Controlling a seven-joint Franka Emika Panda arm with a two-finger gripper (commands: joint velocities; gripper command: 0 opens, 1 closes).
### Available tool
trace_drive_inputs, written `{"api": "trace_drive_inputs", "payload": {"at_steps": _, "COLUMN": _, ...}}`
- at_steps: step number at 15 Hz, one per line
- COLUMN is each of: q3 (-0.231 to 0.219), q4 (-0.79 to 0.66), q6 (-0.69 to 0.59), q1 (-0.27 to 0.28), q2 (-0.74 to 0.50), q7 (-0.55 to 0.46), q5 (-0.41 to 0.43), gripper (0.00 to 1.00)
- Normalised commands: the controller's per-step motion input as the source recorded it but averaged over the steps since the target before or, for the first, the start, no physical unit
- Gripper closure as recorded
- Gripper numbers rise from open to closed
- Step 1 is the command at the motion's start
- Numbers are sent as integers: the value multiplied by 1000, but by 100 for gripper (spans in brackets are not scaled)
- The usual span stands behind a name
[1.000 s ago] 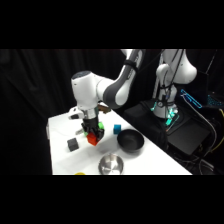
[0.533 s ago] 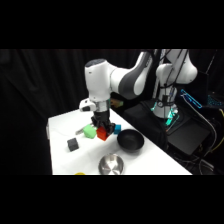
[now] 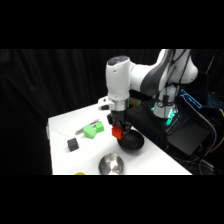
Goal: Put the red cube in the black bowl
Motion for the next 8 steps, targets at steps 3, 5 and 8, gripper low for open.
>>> {"api": "trace_drive_inputs", "payload": {"at_steps": 3, "q3": 42, "q4": -391, "q6": 122, "q1": 93, "q2": -331, "q7": 226, "q5": 24, "gripper": 74}}
{"api": "trace_drive_inputs", "payload": {"at_steps": 5, "q3": 46, "q4": -365, "q6": 150, "q1": 68, "q2": -300, "q7": 176, "q5": 62, "gripper": 74}}
{"api": "trace_drive_inputs", "payload": {"at_steps": 8, "q3": 38, "q4": -323, "q6": 224, "q1": 45, "q2": -231, "q7": 120, "q5": 83, "gripper": 74}}
